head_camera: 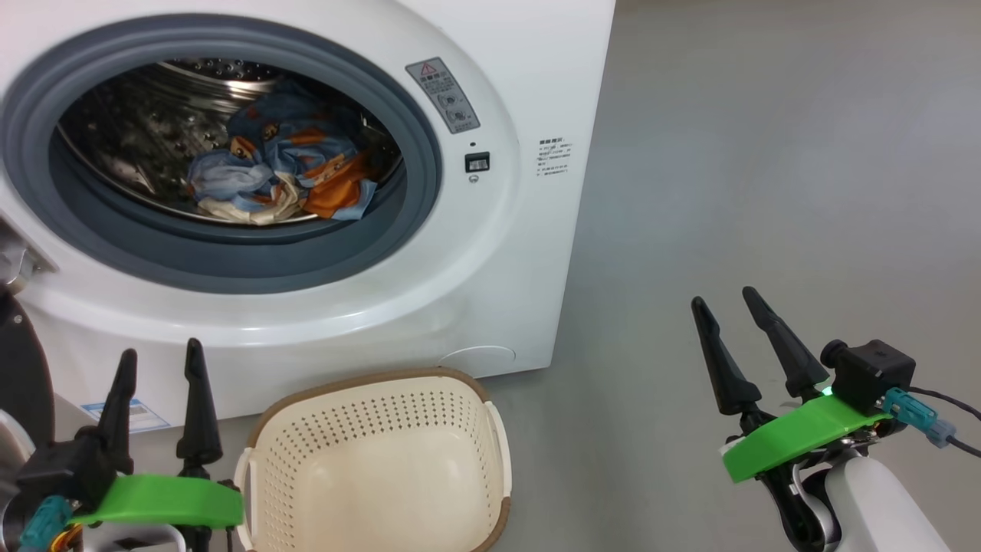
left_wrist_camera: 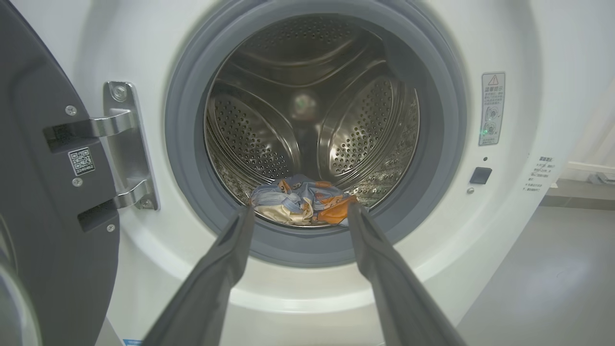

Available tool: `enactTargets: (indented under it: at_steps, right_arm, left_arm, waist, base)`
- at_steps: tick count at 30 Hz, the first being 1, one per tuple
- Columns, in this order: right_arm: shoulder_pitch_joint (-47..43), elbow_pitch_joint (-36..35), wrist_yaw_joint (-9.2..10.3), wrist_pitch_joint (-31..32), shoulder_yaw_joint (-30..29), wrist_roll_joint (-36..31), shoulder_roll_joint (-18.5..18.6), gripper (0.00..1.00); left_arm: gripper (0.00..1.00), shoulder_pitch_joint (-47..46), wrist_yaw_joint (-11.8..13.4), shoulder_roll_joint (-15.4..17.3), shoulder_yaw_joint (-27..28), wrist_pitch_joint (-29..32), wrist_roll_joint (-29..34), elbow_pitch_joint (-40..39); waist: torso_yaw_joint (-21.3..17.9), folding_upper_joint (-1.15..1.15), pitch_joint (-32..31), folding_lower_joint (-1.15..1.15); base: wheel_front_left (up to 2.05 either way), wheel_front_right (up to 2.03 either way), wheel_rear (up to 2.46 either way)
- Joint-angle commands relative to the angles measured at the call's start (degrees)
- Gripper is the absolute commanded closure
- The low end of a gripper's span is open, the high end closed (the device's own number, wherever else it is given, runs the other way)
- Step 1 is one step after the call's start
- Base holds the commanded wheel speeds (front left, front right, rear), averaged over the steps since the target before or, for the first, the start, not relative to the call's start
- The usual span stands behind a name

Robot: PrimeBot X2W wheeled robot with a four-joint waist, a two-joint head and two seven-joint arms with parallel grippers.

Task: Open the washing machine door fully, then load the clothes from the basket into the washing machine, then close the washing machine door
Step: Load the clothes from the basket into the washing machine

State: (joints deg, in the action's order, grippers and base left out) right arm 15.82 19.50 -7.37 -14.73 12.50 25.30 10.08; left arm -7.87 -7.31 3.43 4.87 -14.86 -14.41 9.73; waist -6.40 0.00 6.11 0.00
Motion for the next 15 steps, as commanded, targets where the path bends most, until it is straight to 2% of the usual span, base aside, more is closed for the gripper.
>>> enactTargets:
  at_steps: [1, 15]
  right_arm:
    - [-0.2, -1.6, -0.12, -0.3, 0.7, 0.4, 0.5, 0.00]
    - [-0.4, -1.5, -0.12, -0.3, 0.6, 0.6, 0.8, 0.00]
  left_arm:
    - [0.00, -0.2, 0.2, 0.6, 2.0, -0.1, 0.5, -2.2]
    - [0.00, 1.2, 0.2, -0.2, 1.4, -0.1, 1.0, -3.9]
  waist:
    - [0.1, 0.00, -0.1, 0.00]
    - [0.2, 0.00, -0.5, 0.00]
  base:
    - [0.00, 0.00, 0.00]
    - [0.00, 0.00, 0.00]
